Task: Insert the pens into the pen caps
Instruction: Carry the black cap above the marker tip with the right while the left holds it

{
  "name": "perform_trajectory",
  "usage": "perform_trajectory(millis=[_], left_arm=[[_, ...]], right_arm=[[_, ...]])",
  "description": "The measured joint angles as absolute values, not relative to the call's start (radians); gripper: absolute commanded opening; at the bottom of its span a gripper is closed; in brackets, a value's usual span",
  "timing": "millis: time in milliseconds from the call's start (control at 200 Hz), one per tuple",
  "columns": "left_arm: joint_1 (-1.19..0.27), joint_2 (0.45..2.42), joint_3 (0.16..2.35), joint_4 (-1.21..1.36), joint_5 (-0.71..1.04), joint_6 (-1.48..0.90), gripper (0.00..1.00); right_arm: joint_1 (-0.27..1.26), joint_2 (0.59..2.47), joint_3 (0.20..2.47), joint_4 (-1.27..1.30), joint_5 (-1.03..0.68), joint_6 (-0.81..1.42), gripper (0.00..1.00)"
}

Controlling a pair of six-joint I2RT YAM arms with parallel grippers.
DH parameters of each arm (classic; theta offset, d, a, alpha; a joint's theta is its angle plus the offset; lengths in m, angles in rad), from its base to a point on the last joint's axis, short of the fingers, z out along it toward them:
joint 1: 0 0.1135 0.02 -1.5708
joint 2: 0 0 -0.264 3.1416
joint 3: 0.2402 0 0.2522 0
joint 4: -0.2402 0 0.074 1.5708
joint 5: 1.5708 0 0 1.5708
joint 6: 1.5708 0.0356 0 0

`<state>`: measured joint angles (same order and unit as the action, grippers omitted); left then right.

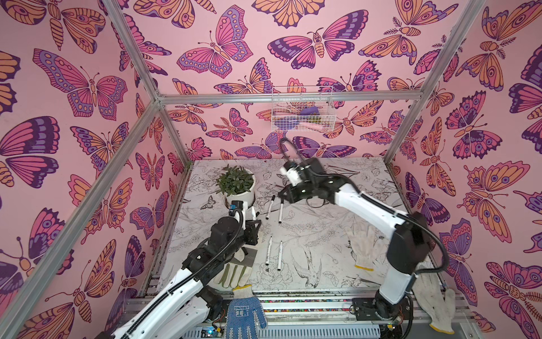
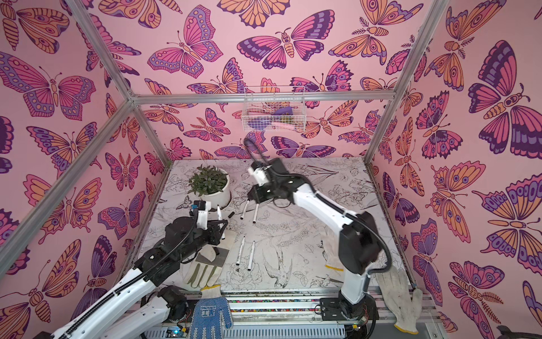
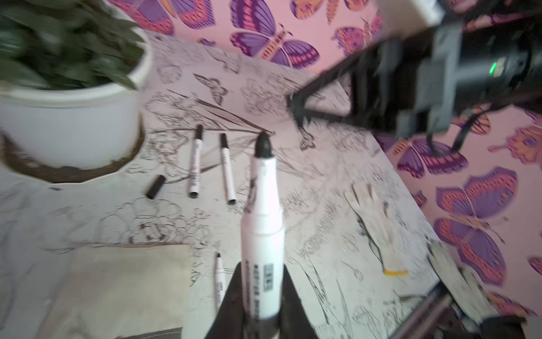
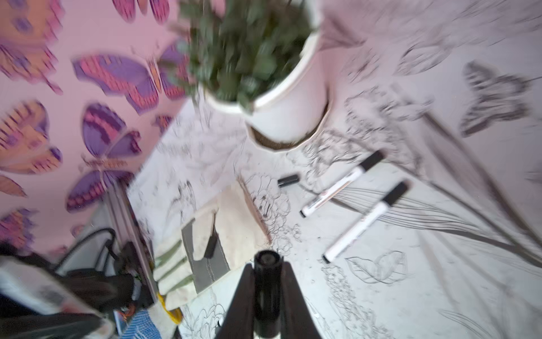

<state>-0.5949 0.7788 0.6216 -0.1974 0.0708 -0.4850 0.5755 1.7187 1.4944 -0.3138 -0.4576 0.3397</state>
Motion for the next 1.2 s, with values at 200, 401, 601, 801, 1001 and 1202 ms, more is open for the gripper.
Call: perform_trajectory(millis=[200,401,601,801,1001,1202], left_arm=[[-0.595,0.993,0.644,-0.059,0.272,-0.449,0.00],[-0.610,1.141,0.730,0.014,0.357,-0.429,0.00],[-0.643,1.218,0.786,0.060,0.384,-0.424,0.00],[-0.656,1.243,0.798,0.075,0.385,-0.424,0.00],[-0.662,1.244,0.804,0.091,0.389,-0.423,0.00],[-0.662,1.252,0.804,0.090,0.389,-0.424,0.00]], right_arm=[[0.465,1.592,1.262,0.025,-0.587,0.579,0.01],[0.509,1.610,1.186,0.156,-0.725,0.682,0.00],[0.525,1.610,1.187,0.183,-0.787,0.677,0.00],[0.525,1.604,1.187,0.139,-0.814,0.628,0.00],[0.523,1.567,1.187,0.113,-0.817,0.605,0.00],[0.504,1.563,1.178,0.175,-0.840,0.651,0.00]])
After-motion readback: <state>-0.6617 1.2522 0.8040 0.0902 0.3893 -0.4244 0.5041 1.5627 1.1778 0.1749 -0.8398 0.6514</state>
